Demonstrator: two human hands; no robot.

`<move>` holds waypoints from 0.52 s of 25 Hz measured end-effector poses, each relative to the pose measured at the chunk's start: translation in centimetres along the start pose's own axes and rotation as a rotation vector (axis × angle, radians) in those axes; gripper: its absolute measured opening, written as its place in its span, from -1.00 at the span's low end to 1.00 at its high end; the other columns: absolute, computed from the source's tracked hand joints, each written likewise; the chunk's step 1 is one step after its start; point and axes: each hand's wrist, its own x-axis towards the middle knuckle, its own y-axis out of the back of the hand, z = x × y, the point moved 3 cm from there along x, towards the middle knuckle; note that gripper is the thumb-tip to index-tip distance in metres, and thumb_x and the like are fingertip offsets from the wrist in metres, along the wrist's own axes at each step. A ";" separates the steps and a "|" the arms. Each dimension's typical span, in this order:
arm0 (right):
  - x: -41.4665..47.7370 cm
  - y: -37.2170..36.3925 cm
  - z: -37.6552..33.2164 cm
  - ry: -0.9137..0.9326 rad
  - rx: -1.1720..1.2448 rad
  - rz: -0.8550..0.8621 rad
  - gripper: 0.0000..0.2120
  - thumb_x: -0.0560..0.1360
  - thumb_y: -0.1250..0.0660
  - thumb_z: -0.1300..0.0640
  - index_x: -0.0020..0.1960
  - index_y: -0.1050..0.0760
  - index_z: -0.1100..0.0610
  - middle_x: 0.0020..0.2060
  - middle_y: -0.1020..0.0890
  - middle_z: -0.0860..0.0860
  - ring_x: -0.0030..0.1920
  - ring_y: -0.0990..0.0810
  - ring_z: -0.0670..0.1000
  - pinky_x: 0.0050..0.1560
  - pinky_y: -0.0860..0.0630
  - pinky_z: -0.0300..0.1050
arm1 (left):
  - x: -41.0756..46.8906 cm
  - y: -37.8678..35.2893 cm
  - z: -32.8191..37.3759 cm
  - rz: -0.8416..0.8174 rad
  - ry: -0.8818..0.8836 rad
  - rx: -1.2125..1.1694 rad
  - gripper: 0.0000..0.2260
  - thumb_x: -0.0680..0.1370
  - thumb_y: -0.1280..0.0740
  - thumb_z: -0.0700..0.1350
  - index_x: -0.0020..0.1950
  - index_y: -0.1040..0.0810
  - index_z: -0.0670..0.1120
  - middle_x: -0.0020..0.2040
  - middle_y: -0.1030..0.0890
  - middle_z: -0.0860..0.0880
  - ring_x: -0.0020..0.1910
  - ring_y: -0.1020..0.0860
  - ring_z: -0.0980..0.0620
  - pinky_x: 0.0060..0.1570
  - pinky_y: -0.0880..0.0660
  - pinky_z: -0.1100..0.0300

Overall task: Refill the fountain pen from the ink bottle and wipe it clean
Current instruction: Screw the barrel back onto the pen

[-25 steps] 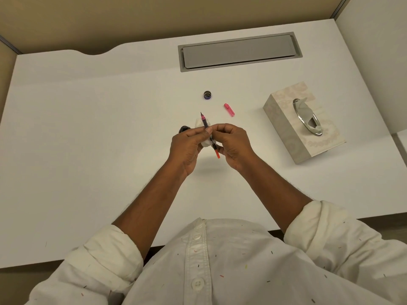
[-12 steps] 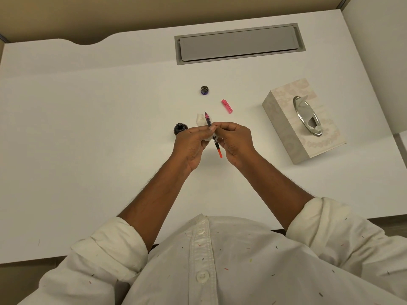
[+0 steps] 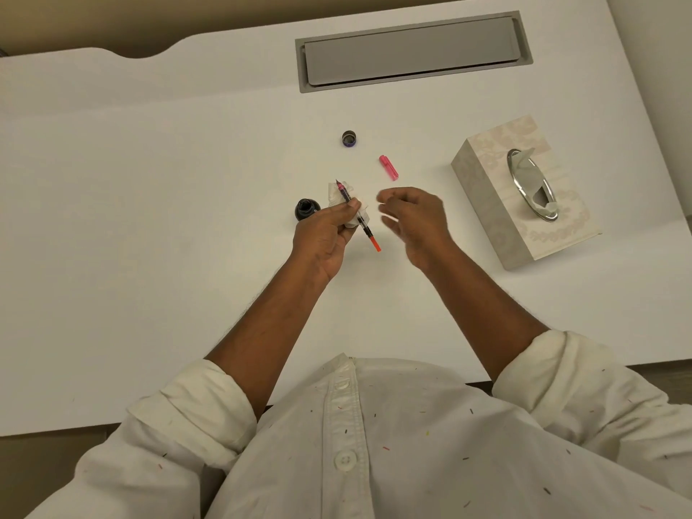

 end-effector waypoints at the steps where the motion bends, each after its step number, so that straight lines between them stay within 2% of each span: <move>1: 0.6 1.3 0.1 0.065 -0.123 0.095 -0.85 0.44 -0.32 0.32 -0.19 -0.61 0.13 -0.18 -0.66 -0.01 -0.13 -0.61 -0.03 -0.03 -0.58 -0.14 | 0.1 0.0 0.0 -0.001 0.008 -0.013 -0.87 0.44 -0.35 -0.41 -0.03 -0.56 -0.31 -0.11 -0.60 -0.15 -0.14 -0.62 -0.02 0.17 -0.52 0.01; 3: 1.4 4.0 0.7 0.206 -0.456 0.231 -0.94 0.44 -0.38 0.22 -0.10 -0.61 0.15 -0.13 -0.65 0.00 -0.08 -0.62 -0.02 0.05 -0.55 -0.12 | 0.2 0.0 0.0 0.000 0.018 -0.030 -0.86 0.44 -0.34 -0.42 -0.02 -0.55 -0.31 -0.11 -0.59 -0.15 -0.14 -0.62 -0.03 0.20 -0.50 0.00; 5: 1.8 5.8 2.5 0.263 -0.782 0.211 -0.75 0.41 -0.46 0.11 0.03 -0.56 0.19 -0.03 -0.63 0.08 0.01 -0.60 0.06 0.09 -0.49 -0.08 | 0.2 0.1 0.0 0.000 0.028 -0.043 -0.87 0.44 -0.33 -0.43 -0.04 -0.55 -0.30 -0.12 -0.59 -0.14 -0.15 -0.61 -0.03 0.22 -0.49 -0.01; 7: 2.0 6.7 4.9 0.216 -1.022 0.141 -0.55 0.38 -0.49 0.00 0.16 -0.50 0.19 0.07 -0.57 0.14 0.11 -0.53 0.13 0.15 -0.47 0.01 | 0.0 0.0 0.0 0.000 0.039 -0.048 -0.88 0.45 -0.32 -0.43 -0.05 -0.55 -0.29 -0.14 -0.59 -0.13 -0.16 -0.61 -0.04 0.24 -0.47 -0.02; 9: 2.0 6.9 7.0 0.188 -1.100 0.107 -0.50 0.38 -0.48 -0.04 0.22 -0.45 0.16 0.12 -0.51 0.15 0.17 -0.47 0.17 0.18 -0.45 0.07 | -0.1 -0.2 -0.1 0.005 0.054 -0.054 -0.88 0.45 -0.32 -0.43 -0.08 -0.56 -0.28 -0.15 -0.60 -0.12 -0.18 -0.61 -0.02 0.25 -0.46 -0.02; 13: 2.3 6.8 8.9 0.271 -1.142 0.127 -0.65 0.47 -0.40 0.03 0.17 -0.46 0.19 0.09 -0.49 0.16 0.14 -0.44 0.19 0.08 -0.48 0.11 | -0.5 -0.5 0.0 -0.007 0.056 -0.073 -0.88 0.45 -0.32 -0.43 -0.09 -0.56 -0.27 -0.15 -0.60 -0.12 -0.14 -0.59 -0.04 0.27 -0.45 -0.03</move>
